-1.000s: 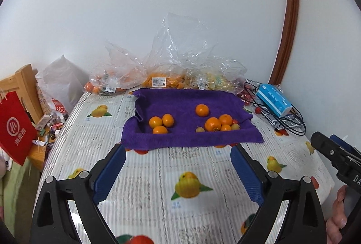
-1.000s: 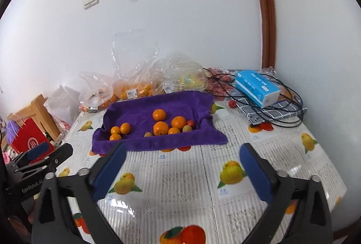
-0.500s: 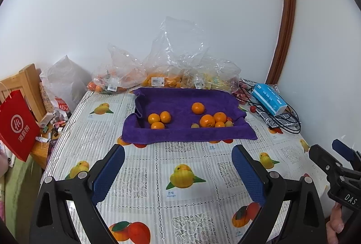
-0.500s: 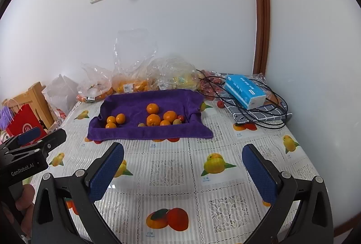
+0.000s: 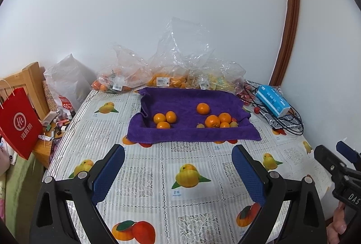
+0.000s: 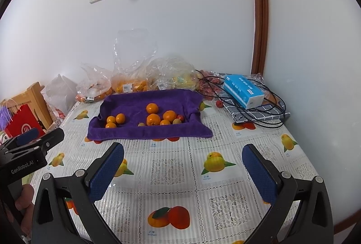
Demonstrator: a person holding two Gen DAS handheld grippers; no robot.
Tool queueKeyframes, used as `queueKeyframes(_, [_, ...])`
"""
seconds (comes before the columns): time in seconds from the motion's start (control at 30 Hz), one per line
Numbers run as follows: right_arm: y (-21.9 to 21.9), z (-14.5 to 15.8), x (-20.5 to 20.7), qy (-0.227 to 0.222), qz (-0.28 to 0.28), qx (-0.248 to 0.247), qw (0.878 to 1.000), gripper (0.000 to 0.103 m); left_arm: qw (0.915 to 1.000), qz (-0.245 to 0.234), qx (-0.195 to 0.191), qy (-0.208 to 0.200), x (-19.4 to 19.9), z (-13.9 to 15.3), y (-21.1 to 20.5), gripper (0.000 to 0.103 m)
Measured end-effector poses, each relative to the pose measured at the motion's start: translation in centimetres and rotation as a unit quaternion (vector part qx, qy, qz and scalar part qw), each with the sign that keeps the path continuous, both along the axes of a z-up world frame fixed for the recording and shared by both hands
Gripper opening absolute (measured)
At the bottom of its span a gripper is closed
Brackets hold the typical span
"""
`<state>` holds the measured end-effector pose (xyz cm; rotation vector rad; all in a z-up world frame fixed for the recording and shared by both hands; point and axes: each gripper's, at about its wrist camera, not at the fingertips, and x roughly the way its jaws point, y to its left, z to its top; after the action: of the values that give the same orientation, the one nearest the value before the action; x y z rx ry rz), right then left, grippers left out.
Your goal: Organize fruits
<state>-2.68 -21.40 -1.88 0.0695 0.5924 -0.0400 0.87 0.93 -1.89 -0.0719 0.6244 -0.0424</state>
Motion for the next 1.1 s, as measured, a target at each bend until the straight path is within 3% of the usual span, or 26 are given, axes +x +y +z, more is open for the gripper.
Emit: queueKeyframes(1.1, [-0.07, 0.42, -0.76, -0.011, -0.001, 0.003, 1.000, 0.103, 1.0000, 0.000, 0.002, -0.007, -0.62, 0.50, 0.19, 0.096])
